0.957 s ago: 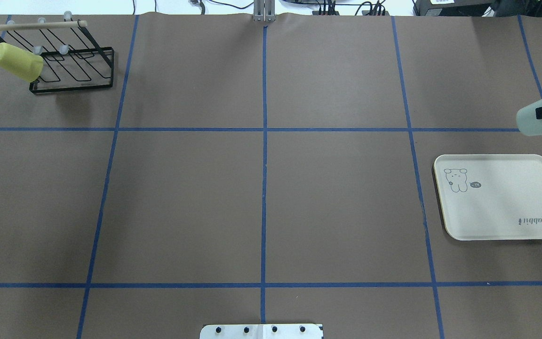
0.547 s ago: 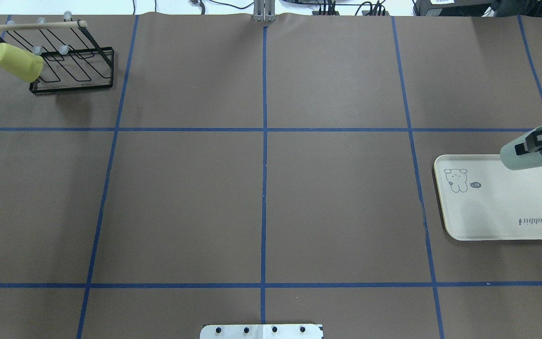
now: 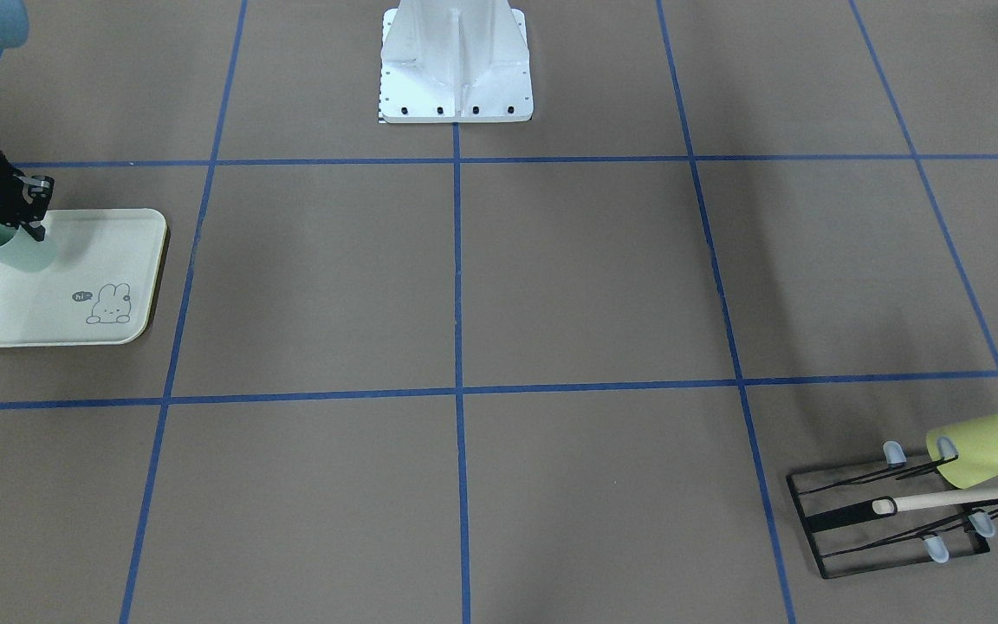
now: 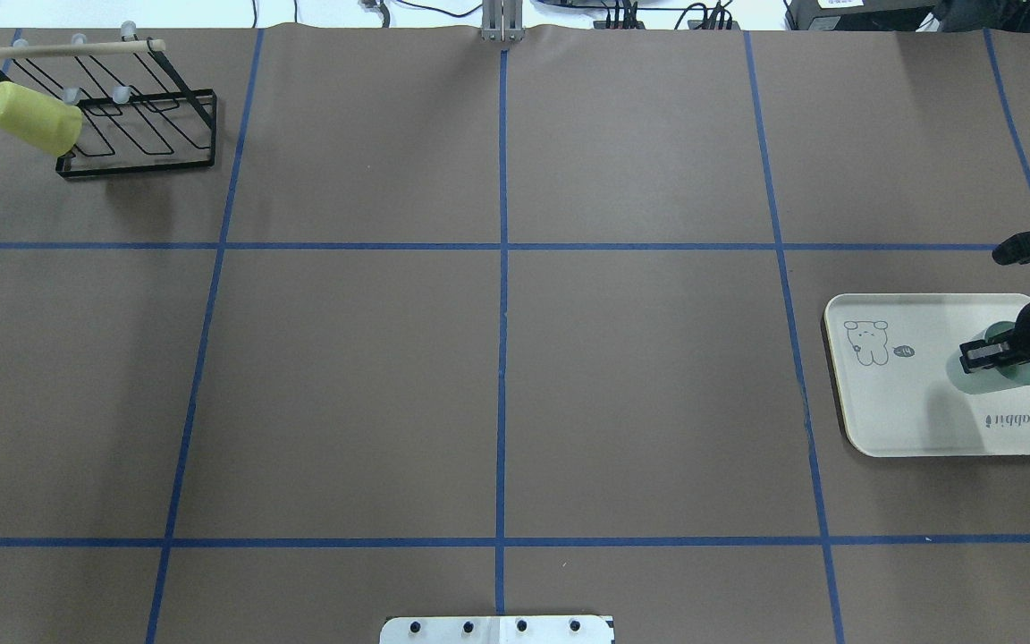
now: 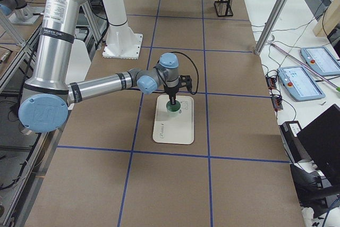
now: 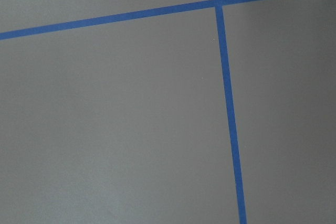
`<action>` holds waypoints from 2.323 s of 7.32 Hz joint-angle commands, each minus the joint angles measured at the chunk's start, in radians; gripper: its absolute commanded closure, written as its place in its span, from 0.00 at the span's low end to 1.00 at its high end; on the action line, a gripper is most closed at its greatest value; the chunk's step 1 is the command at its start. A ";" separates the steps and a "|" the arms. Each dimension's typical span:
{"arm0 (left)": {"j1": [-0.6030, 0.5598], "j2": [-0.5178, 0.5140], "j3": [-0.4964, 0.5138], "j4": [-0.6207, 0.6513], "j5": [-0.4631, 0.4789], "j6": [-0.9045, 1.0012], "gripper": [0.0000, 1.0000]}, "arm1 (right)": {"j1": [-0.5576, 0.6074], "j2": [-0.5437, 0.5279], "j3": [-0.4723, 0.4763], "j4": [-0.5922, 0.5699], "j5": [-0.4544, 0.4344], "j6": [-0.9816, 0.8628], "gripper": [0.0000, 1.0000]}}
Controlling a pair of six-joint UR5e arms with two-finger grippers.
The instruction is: Left arm grabs green cup and hands to right arm on tray
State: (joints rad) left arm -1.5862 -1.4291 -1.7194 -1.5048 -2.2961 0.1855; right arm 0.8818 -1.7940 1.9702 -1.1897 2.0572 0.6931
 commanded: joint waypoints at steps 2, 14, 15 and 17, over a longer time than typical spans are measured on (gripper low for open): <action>0.002 -0.008 0.003 0.000 0.001 -0.003 0.00 | -0.053 0.057 -0.049 0.004 -0.026 -0.001 0.51; 0.000 -0.008 -0.049 -0.008 -0.084 -0.012 0.00 | 0.574 0.101 -0.238 -0.222 0.121 -0.852 0.00; 0.000 -0.008 -0.060 -0.006 -0.091 -0.012 0.00 | 0.595 0.044 -0.246 -0.205 0.121 -0.857 0.00; 0.000 -0.008 -0.063 -0.006 -0.091 -0.009 0.00 | 0.678 -0.024 -0.249 -0.133 0.121 -0.860 0.00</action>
State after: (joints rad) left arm -1.5861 -1.4374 -1.7793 -1.5111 -2.3830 0.1748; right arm 1.5056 -1.7768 1.7295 -1.3661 2.1774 -0.1604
